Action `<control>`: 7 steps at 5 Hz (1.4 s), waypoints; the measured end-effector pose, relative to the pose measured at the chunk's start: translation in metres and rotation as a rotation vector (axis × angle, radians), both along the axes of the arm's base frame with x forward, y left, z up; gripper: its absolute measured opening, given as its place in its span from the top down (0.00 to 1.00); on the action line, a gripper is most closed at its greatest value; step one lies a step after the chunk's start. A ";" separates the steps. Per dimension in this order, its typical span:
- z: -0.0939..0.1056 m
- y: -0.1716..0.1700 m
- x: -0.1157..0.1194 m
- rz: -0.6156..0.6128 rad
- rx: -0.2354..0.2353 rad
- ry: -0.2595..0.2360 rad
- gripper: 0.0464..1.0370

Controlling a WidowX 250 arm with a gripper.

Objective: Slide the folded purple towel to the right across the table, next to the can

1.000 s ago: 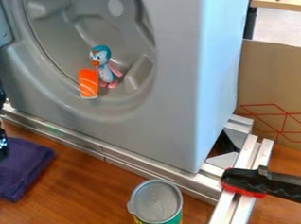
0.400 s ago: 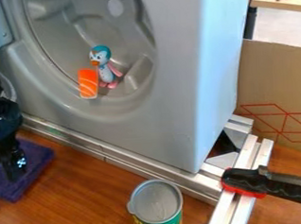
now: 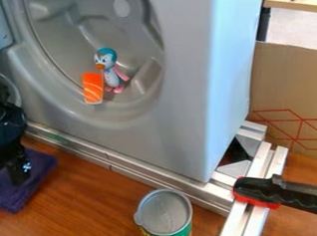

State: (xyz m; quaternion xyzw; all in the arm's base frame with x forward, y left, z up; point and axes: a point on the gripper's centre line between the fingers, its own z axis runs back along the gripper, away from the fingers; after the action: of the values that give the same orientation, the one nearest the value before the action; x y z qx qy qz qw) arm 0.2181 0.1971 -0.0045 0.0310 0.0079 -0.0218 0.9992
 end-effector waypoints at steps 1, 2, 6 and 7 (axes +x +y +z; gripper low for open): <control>-0.003 0.006 0.003 0.008 0.005 0.011 0.04; -0.012 0.004 0.007 -0.014 -0.024 0.004 0.04; -0.024 -0.058 0.009 -0.097 -0.259 -0.130 0.04; -0.027 -0.097 0.011 -0.155 -0.343 -0.123 0.04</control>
State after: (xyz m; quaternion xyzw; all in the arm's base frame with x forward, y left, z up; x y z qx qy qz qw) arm 0.2293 0.0998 -0.0312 -0.1377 -0.0597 -0.0979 0.9838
